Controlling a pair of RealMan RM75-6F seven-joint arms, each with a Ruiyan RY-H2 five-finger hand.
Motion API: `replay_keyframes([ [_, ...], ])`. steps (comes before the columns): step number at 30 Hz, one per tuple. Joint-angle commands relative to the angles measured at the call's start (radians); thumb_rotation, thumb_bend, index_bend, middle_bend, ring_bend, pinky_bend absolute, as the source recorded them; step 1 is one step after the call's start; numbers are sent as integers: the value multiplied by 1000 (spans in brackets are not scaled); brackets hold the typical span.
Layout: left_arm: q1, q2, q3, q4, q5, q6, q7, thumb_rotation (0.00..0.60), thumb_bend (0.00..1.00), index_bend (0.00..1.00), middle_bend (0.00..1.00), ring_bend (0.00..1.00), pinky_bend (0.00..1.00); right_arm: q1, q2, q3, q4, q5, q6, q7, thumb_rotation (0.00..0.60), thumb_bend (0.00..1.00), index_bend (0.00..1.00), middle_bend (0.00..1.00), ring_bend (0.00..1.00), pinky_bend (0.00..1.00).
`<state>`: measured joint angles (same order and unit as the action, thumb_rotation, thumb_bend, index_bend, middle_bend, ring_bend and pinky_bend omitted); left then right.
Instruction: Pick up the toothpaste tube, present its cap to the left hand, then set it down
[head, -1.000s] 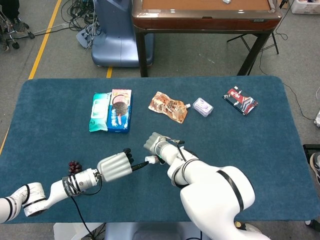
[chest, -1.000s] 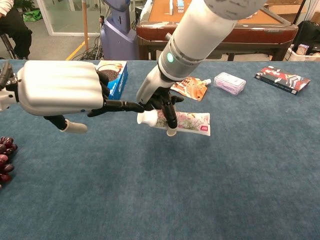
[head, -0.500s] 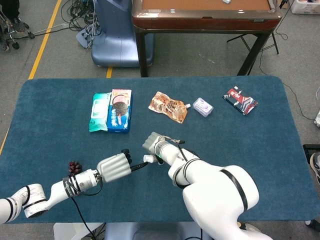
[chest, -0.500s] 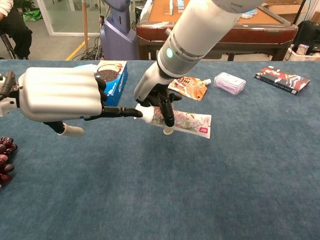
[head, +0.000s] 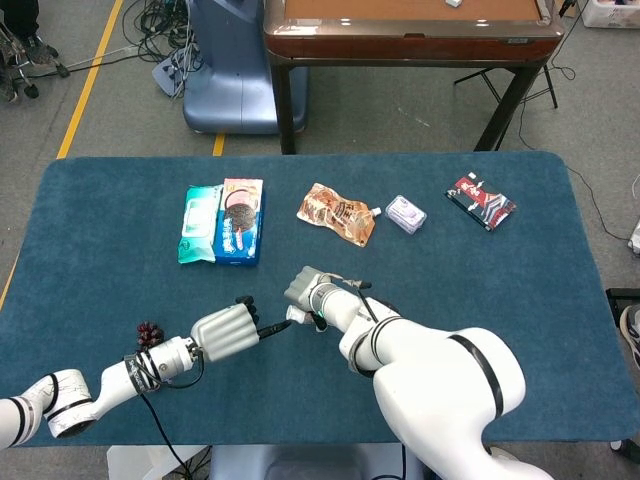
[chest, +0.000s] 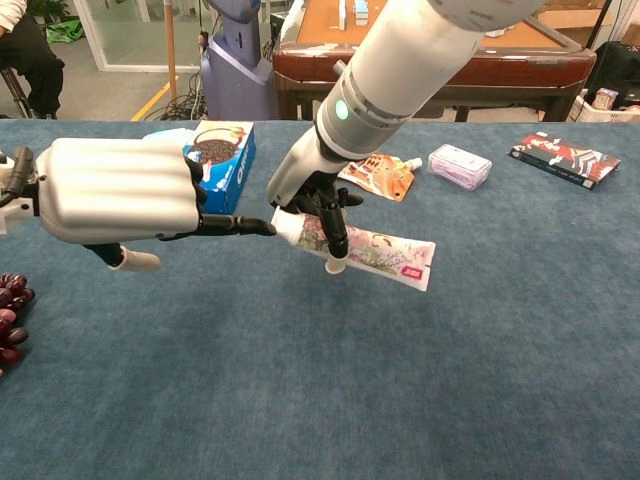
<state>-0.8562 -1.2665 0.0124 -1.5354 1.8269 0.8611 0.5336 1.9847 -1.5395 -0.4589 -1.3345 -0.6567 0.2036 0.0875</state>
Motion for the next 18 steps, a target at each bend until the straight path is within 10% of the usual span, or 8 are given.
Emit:
replay_keyframes([
  [1,-2,-4,-2,-6,-7,-3,10,600,227,0,617,545,429,-9,7,15,-1,-11,-4,3,600,1000,1000,877,897,667],
  [18,-6,0,-19,-25,-84,-36,64,600,227,0,621,552,432,-27,5,17,5,-46,-21,-1,600,1000,1000,890,913,667],
])
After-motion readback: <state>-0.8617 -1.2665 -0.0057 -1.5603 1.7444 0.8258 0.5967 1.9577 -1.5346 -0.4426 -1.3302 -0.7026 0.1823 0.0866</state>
